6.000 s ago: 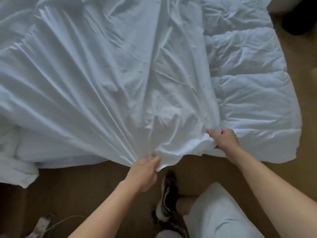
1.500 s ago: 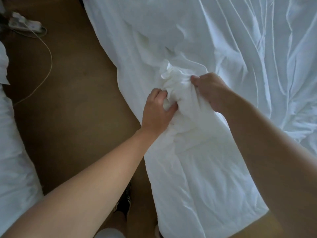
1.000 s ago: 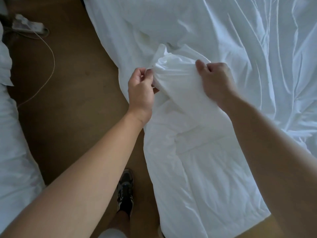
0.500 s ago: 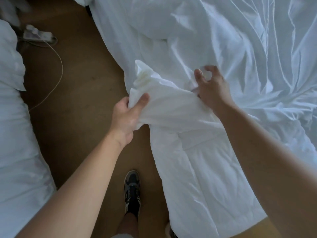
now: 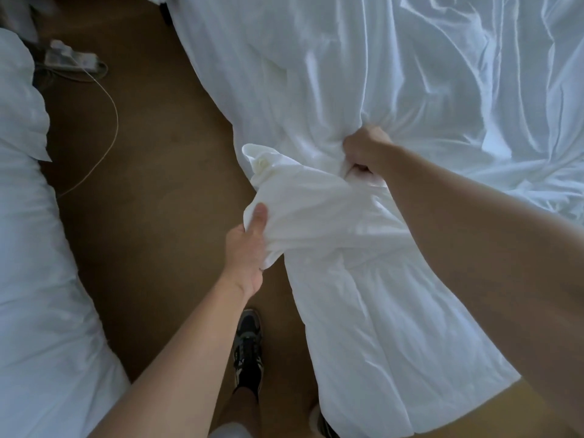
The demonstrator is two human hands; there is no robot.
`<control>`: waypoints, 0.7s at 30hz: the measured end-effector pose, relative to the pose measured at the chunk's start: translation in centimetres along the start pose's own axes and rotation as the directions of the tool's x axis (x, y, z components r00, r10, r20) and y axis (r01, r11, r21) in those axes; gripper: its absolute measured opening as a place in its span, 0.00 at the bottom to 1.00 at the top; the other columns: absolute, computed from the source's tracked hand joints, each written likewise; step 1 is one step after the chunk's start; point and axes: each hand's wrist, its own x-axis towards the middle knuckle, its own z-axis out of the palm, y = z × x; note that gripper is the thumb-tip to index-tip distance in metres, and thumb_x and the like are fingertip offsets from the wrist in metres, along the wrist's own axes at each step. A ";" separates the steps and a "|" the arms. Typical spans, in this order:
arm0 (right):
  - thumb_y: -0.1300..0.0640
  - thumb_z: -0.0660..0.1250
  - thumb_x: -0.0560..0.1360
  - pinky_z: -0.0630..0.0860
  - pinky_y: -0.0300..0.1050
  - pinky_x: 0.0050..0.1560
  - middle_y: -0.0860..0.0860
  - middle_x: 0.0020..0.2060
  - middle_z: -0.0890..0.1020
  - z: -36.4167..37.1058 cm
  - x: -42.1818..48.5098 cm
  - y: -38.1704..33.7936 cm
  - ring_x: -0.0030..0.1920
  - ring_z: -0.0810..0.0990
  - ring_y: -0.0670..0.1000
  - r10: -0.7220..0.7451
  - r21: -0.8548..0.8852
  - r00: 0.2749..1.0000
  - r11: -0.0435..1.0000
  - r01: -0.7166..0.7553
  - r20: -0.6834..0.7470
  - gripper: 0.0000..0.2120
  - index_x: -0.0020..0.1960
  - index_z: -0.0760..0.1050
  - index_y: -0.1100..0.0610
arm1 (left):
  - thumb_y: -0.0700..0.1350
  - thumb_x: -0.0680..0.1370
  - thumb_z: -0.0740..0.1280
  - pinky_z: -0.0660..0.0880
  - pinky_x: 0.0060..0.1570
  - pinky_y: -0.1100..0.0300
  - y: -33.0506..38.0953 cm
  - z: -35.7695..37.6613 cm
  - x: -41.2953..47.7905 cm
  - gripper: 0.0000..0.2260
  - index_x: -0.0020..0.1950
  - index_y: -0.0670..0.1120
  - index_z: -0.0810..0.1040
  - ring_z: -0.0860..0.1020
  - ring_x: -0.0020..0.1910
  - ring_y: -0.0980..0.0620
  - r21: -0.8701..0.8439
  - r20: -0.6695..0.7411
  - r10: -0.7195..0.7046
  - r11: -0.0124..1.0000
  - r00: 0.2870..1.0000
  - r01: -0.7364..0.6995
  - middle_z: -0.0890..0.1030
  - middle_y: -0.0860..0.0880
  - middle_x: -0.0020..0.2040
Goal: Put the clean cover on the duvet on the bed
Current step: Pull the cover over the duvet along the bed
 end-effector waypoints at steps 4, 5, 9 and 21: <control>0.53 0.55 0.76 0.71 0.46 0.51 0.61 0.57 0.82 0.1 0.1 -0.9 0.58 0.80 0.62 -0.144 0.007 0.972 0.989 0.148 -0.185 0.23 0.68 0.73 0.60 | 0.58 0.80 0.69 0.72 0.24 0.62 -1.3 -0.1 0.3 0.15 0.51 0.47 0.83 0.81 0.29 0.54 0.062 -0.054 -0.101 0.993 0.993 0.104 0.85 0.51 0.37; 0.52 0.54 0.77 0.72 0.48 0.52 0.62 0.57 0.82 -0.2 0.2 -1.4 0.58 0.80 0.63 -0.175 0.000 0.956 0.984 0.180 -0.236 0.24 0.69 0.73 0.60 | 0.58 0.80 0.68 0.65 0.21 0.62 -2.0 0.1 0.2 0.14 0.49 0.47 0.83 0.74 0.23 0.55 0.068 -0.069 -0.154 0.985 0.986 0.158 0.81 0.51 0.31; 0.49 0.54 0.77 0.68 0.48 0.48 0.61 0.56 0.82 -1.0 0.4 -3.2 0.57 0.79 0.63 -0.215 -0.014 0.910 0.974 0.224 -0.355 0.24 0.66 0.75 0.60 | 0.51 0.81 0.69 0.56 0.18 0.65 -3.9 0.9 -0.3 0.07 0.50 0.50 0.83 0.61 0.20 0.56 -0.124 -0.069 -0.364 0.927 0.929 0.354 0.71 0.53 0.26; 0.38 0.61 0.80 0.62 0.46 0.38 0.52 0.30 0.73 -1.6 -7.5 0.3 0.38 0.73 0.57 -0.363 -0.067 0.900 0.932 0.358 -0.243 0.25 0.34 0.68 0.55 | 0.49 0.82 0.68 0.58 0.19 0.65 -10.4 0.2 -5.2 0.10 0.43 0.46 0.79 0.65 0.20 0.55 -0.287 -0.095 -0.601 0.780 0.794 0.556 0.76 0.50 0.27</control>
